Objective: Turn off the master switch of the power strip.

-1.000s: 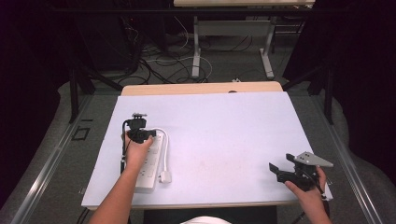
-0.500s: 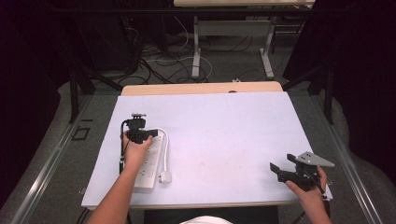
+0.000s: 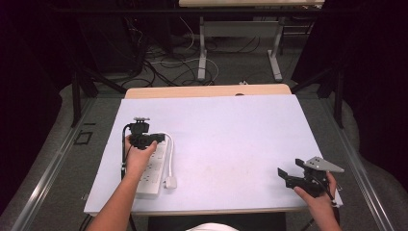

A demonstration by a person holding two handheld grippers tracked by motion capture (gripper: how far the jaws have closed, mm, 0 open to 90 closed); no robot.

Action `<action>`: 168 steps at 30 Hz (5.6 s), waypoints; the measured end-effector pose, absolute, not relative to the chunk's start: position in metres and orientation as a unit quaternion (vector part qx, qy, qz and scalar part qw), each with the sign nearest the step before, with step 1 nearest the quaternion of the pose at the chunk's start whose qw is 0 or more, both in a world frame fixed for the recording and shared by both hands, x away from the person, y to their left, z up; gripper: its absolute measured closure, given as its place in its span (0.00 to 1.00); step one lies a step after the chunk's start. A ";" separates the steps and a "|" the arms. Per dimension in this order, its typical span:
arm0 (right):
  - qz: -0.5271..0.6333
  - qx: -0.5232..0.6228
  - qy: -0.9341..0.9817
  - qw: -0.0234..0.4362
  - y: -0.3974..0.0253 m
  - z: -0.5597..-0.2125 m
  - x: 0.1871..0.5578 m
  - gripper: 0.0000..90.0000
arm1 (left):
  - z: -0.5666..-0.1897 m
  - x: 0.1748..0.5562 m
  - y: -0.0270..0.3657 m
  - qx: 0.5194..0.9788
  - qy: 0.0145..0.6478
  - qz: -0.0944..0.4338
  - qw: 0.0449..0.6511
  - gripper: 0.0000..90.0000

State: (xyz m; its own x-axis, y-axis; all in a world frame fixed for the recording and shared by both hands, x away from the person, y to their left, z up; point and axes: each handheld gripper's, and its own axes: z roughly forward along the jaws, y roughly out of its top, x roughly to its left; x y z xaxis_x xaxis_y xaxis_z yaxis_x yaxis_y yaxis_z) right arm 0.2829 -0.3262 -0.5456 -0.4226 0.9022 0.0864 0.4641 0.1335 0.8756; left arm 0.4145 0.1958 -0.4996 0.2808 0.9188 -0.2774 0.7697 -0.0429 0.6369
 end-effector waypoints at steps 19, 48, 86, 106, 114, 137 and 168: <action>0.458 0.476 0.708 0.252 -0.325 -0.546 0.284 0.19 | -0.483 0.402 0.190 0.734 0.549 0.120 0.381 0.46; 0.451 0.475 0.717 0.238 -0.325 -0.545 0.283 0.19 | -0.477 0.382 0.182 0.755 0.482 0.128 0.425 0.06; 0.451 0.472 0.718 0.244 -0.326 -0.544 0.282 0.19 | -0.473 0.329 0.239 0.729 0.505 0.145 0.438 0.00; 0.447 0.472 0.720 0.244 -0.327 -0.544 0.282 0.19 | -0.509 0.306 0.270 0.708 0.530 0.169 0.436 0.00; 0.446 0.474 0.719 0.243 -0.327 -0.544 0.282 0.19 | -0.522 0.305 0.283 0.696 0.549 0.181 0.426 0.00; 0.448 0.480 0.714 0.245 -0.330 -0.546 0.284 0.20 | -0.549 0.304 0.302 0.688 0.580 0.201 0.386 0.01; 0.443 0.478 0.721 0.236 -0.326 -0.549 0.285 0.20 | -0.554 0.306 0.306 0.686 0.588 0.200 0.379 0.02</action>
State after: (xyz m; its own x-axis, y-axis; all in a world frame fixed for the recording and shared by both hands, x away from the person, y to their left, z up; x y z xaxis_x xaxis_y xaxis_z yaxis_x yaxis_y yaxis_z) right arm 0.2845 -0.3262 -0.5489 -0.4320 0.8980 0.0833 0.4795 0.1505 0.8645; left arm 0.3059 0.3062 -0.5544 0.2298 0.9579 -0.1721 0.6550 -0.0215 0.7553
